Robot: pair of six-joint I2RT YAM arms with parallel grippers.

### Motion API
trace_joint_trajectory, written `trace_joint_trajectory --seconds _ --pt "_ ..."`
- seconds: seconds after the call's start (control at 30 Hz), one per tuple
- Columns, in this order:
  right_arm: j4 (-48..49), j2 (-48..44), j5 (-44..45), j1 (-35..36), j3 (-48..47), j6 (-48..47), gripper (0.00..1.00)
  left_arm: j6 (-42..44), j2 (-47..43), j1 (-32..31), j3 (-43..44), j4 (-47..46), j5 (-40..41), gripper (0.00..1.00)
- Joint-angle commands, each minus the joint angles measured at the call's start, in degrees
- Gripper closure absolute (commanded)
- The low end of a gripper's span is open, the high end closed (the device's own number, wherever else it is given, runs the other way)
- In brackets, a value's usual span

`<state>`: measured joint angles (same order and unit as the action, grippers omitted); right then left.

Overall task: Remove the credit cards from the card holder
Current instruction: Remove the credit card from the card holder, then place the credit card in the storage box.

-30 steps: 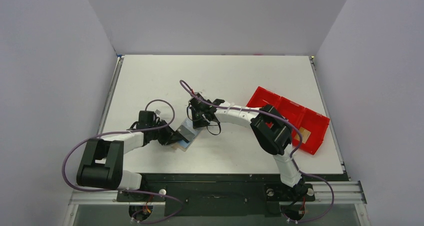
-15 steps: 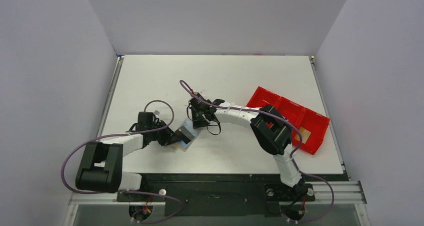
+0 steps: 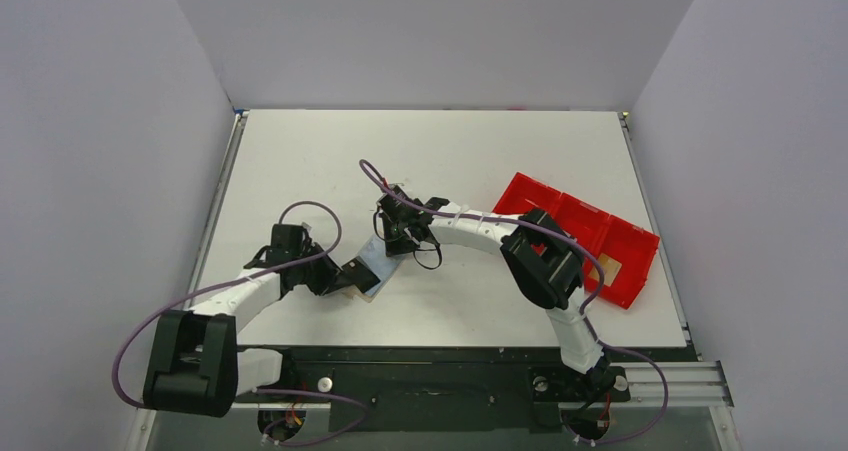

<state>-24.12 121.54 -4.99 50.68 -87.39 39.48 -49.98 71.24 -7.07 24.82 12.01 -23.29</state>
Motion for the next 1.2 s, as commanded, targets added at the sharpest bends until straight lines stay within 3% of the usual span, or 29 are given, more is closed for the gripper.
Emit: trace_joint_trajectory --seconds 0.0,0.33,0.67,0.93,1.17 --pt "-5.4 5.1 6.6 -1.4 2.3 -2.2 1.0 1.9 -3.3 0.2 3.2 5.7 3.6 1.0" --pt "-5.4 2.9 6.0 -1.7 1.5 -2.4 1.0 2.9 -6.1 0.2 6.2 9.0 3.5 1.0" --pt "-6.7 -4.4 6.8 -2.4 -0.9 -2.7 0.62 4.1 -6.9 0.2 8.0 10.8 3.2 1.0" --pt "-6.2 -9.6 6.5 -3.1 0.1 -2.6 0.55 4.3 -8.1 0.2 9.6 11.2 1.9 1.0" --pt "0.8 -15.5 3.7 -4.4 5.8 -1.2 0.49 3.7 -9.6 0.3 11.1 10.7 -0.1 1.0"
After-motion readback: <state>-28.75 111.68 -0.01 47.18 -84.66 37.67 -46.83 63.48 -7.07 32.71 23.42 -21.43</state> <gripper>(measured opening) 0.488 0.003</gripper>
